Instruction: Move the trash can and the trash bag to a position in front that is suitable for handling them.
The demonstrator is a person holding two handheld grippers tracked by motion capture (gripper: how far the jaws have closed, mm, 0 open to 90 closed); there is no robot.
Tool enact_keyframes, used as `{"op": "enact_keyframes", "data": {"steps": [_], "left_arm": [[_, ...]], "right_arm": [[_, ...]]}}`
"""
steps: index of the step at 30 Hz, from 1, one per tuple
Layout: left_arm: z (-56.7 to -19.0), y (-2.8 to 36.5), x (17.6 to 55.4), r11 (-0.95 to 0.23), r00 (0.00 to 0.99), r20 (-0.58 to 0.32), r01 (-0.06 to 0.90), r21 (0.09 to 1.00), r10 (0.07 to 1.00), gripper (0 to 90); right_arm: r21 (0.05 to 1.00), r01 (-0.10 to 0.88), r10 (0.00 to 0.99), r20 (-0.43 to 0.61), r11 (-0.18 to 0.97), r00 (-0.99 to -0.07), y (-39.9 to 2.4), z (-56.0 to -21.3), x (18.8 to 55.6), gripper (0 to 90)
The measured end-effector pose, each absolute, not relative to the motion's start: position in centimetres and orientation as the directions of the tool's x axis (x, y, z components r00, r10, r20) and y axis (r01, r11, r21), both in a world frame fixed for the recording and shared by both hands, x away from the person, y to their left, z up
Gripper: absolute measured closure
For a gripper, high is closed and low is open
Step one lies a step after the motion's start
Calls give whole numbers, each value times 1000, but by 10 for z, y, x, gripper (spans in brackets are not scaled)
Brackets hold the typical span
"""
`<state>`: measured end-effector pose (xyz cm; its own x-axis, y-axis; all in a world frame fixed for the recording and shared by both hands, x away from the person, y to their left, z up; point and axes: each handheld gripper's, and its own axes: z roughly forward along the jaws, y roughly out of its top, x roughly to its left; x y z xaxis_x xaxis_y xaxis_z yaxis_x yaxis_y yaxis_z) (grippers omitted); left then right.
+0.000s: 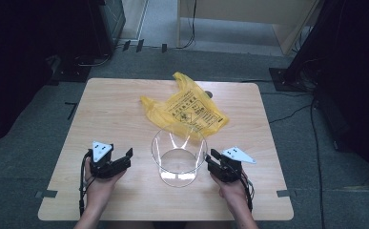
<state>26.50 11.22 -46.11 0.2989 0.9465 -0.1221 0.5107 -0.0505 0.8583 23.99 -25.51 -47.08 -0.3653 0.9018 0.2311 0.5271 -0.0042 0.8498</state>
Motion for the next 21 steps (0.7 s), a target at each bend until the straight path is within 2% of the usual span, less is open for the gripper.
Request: {"op": "enact_keyframes", "data": {"steps": [3, 4, 6, 7, 10, 15, 19, 21], "left_arm": [[-460, 104, 269, -54, 306, -122, 508, 860, 944, 345], [-460, 101, 271, -54, 308, -122, 505, 862, 943, 345], [-459, 93, 274, -63, 322, -118, 501, 863, 939, 443], [-458, 89, 276, -73, 332, -112, 497, 865, 937, 443], [-457, 78, 279, -94, 366, -102, 482, 871, 925, 598], [-460, 65, 280, -132, 424, -90, 468, 874, 901, 827], [-462, 70, 277, -112, 446, -129, 475, 873, 886, 897], [-462, 72, 274, -116, 455, -127, 469, 876, 881, 900]], "right_arm": [[848, 530, 899, 238, -8, -368, -251, -470, 240, 640], [849, 529, 899, 238, -8, -367, -249, -469, 242, 643], [851, 524, 909, 244, -34, -337, -245, -467, 246, 673], [851, 524, 909, 244, -34, -337, -245, -467, 246, 673], [861, 507, 919, 229, -38, -321, -237, -465, 252, 745], [869, 495, 898, 228, -13, -376, -226, -466, 255, 804], [874, 486, 892, 208, 16, -403, -217, -466, 254, 872], [874, 486, 889, 205, 22, -409, -216, -465, 253, 898]]}}
